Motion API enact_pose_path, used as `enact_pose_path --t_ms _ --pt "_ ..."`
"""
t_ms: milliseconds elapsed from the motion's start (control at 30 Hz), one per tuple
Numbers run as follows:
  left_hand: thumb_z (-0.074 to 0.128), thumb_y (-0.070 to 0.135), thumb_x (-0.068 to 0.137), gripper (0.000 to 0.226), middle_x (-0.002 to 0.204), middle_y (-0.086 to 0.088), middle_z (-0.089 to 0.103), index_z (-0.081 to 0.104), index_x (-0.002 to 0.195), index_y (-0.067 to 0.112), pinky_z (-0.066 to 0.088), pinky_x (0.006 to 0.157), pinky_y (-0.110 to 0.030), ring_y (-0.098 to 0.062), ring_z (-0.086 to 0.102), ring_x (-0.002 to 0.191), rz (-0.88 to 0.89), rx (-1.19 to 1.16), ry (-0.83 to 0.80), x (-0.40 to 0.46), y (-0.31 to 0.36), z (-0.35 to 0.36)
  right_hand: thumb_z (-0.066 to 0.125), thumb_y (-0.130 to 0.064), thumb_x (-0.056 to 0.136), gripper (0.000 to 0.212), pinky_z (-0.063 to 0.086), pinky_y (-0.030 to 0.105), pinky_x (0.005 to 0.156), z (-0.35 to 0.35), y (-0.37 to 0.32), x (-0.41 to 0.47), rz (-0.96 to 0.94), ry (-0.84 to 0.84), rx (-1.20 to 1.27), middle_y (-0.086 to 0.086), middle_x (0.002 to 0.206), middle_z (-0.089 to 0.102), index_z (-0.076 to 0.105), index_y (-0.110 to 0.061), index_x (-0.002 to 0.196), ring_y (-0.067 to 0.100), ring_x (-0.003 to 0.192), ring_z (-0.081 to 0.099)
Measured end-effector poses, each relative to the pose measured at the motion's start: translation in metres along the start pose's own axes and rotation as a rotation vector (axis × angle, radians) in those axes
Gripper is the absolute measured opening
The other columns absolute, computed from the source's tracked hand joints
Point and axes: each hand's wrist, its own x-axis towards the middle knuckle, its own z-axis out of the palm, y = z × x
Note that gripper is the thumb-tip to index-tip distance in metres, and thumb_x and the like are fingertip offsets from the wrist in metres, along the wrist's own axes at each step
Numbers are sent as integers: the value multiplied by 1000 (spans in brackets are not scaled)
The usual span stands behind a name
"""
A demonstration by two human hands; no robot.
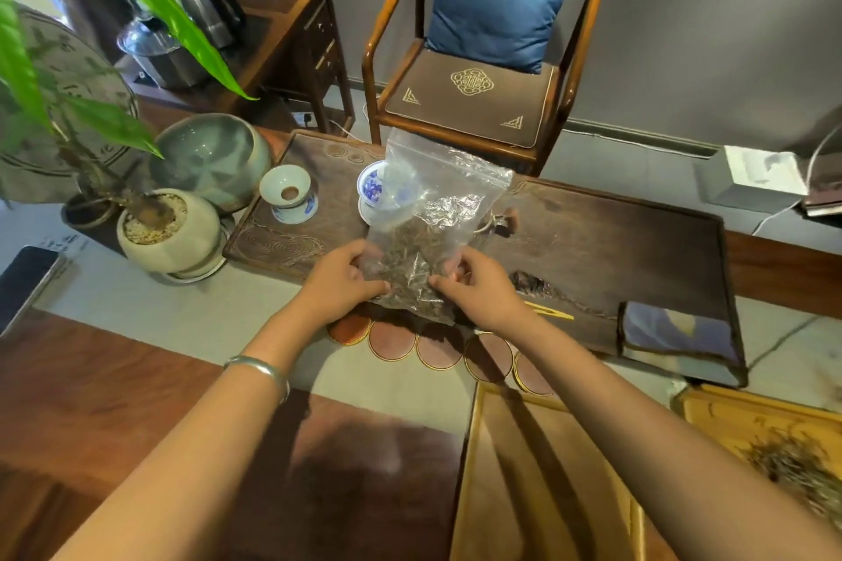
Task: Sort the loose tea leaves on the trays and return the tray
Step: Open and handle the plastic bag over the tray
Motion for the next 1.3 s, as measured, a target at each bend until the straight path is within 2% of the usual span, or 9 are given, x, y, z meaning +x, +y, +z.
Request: enact_pose_path --t_ms 167,267,367,533,733,967,1133,1233,1300 --pt "84 16 70 35 95 5 64 61 95 21 42 65 -9 -9 57 80 11 -67 -143 -55 28 14 72 -21 83 27 42 21 61 -33 -6 -75 -42 -23 52 9 74 56 55 -1 85 12 63 51" --pt "84 14 69 33 90 14 66 62 91 24 44 65 -9 0 58 73 24 -139 -208 -93 41 31 72 -46 77 39 45 24 61 -59 5 -127 -7 -102 64 3 75 59 58 -11 89 11 65 54" --pt "82 9 72 36 88 20 68 64 95 30 42 71 -2 13 60 82 68 -207 -311 -124 50 50 62 -65 64 56 51 28 72 -98 19 -162 85 25 175 -1 88 65 60 -23 101 11 77 63" --pt "77 9 76 41 109 20 69 62 110 27 47 84 -10 -1 65 103 103 -241 -486 -156 55 81 56 -68 65 69 53 30 88 -156 42 -167 187 140 370 7 112 66 57 -19 115 15 98 67" --pt "74 1 74 41 104 14 71 64 106 23 46 79 -9 0 66 95 116 -243 -554 -172 58 101 49 -51 92 40 44 40 99 -132 62 -145 352 -128 192 -1 112 61 59 -24 118 18 106 58" --pt "70 -7 72 32 91 6 71 64 98 12 50 80 -20 -8 67 89 114 -255 -550 -173 56 100 56 -21 95 17 49 21 66 -132 50 -140 220 -136 170 3 88 67 70 -11 96 14 80 61" --pt "68 -7 71 33 86 8 70 64 90 19 50 75 -18 -7 67 84 104 -202 -538 -171 51 94 48 -10 98 22 47 28 72 -141 45 -143 163 -199 154 18 90 61 65 4 97 25 81 57" --pt "66 -9 70 28 87 -6 68 64 89 12 53 75 -25 -15 67 83 82 -184 -528 -167 44 93 54 -14 95 20 46 33 70 -143 44 -146 161 -192 153 15 89 65 70 -3 98 25 78 58" --pt "66 -8 70 25 89 -14 67 63 89 8 52 75 -29 -21 67 84 70 -155 -517 -165 37 94 59 -16 93 14 43 23 57 -145 44 -151 134 -195 143 6 81 66 72 -12 90 17 66 55"
